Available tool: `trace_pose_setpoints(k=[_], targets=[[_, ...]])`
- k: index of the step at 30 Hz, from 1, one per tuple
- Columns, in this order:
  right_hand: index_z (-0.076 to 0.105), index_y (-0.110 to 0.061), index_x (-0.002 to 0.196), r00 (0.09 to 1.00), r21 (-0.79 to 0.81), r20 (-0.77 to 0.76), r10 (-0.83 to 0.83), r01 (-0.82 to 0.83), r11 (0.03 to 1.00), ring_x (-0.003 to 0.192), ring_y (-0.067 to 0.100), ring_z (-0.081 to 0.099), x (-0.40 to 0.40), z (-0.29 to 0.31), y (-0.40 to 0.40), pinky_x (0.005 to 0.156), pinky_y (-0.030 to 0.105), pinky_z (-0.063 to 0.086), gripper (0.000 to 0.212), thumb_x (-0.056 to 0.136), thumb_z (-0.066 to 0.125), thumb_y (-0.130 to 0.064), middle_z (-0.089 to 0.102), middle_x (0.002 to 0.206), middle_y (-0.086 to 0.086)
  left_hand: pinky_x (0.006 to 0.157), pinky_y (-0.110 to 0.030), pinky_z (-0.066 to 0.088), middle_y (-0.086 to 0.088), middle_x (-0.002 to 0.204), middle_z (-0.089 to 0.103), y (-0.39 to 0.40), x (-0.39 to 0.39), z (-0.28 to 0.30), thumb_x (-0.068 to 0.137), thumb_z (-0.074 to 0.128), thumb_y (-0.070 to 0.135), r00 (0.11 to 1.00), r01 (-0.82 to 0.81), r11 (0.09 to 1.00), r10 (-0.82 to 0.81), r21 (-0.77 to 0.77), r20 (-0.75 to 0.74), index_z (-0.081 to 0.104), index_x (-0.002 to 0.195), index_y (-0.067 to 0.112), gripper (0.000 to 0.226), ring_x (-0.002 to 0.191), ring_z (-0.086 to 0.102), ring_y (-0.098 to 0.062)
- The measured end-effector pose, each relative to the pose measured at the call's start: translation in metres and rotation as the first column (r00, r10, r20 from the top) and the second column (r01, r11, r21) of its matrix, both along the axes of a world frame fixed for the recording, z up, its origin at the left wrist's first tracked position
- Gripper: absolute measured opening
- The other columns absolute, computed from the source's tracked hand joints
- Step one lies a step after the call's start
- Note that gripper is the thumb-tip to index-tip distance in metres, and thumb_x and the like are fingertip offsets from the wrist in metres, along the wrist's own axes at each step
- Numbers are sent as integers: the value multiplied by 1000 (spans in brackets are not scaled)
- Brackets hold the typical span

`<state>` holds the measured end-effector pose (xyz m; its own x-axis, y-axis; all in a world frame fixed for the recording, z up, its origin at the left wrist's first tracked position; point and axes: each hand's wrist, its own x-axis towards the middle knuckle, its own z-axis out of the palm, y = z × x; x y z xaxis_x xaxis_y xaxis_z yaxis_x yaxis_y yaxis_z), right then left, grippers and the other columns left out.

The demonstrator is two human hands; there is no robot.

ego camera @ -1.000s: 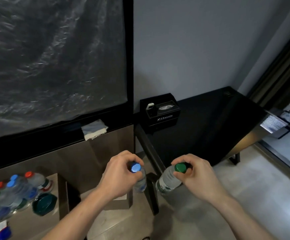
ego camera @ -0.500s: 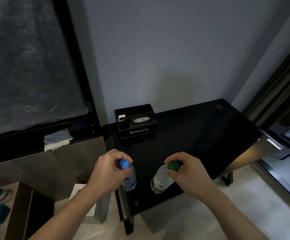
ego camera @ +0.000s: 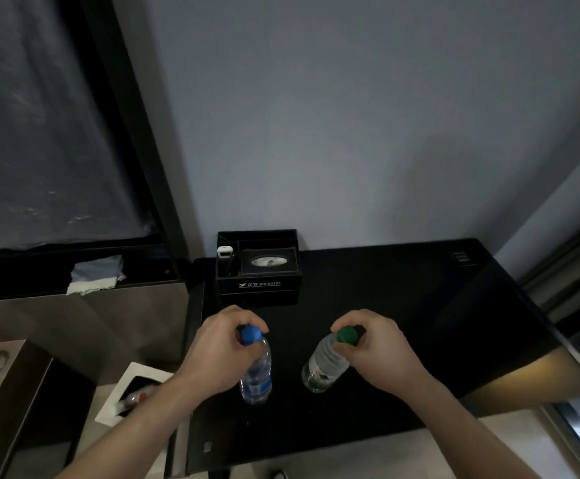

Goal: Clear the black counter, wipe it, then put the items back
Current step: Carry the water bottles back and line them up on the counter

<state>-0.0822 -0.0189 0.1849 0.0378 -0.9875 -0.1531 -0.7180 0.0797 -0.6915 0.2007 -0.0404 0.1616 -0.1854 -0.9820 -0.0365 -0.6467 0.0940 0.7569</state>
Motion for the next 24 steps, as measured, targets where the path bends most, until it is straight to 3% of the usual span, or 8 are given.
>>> trace_pose_setpoints(k=[6, 9, 19, 24], targets=[[68, -45, 91, 998, -32, -27, -48, 48, 998, 83, -4, 64, -42, -13, -45, 65, 18, 51, 25, 86, 79, -23, 64, 100, -18, 91, -34, 60, 23, 112, 55, -69, -55, -19, 86, 78, 19, 990, 101, 994, -103, 33, 91, 66, 103, 45, 33, 104, 61, -5], [67, -45, 95, 996, -40, -64, -57, 55, 998, 92, -3, 63, -65, -14, -72, 71, 18, 53, 25, 87, 79, -25, 64, 103, -19, 87, -32, 60, 21, 110, 54, -103, -84, -23, 85, 78, 20, 988, 110, 993, -113, 32, 107, 65, 101, 44, 32, 101, 60, -6], [66, -43, 96, 990, -19, -139, 20, -23, 1000, 92, -1, 62, -133, -34, -191, 71, 12, 45, 27, 86, 79, -21, 61, 103, -20, 81, -23, 43, 14, 102, 56, -228, -175, -33, 81, 77, 16, 985, 44, 999, -40, -23, 166, 70, 96, 35, 25, 98, 57, -7], [66, -41, 97, 991, 21, -116, 73, -71, 997, 92, 2, 62, -146, -46, -262, 72, 15, 48, 28, 86, 78, -18, 61, 106, -17, 81, -26, 47, 10, 106, 58, -280, -199, -46, 81, 76, 16, 974, -40, 999, 36, 15, 226, 69, 95, 33, 23, 100, 59, -13]])
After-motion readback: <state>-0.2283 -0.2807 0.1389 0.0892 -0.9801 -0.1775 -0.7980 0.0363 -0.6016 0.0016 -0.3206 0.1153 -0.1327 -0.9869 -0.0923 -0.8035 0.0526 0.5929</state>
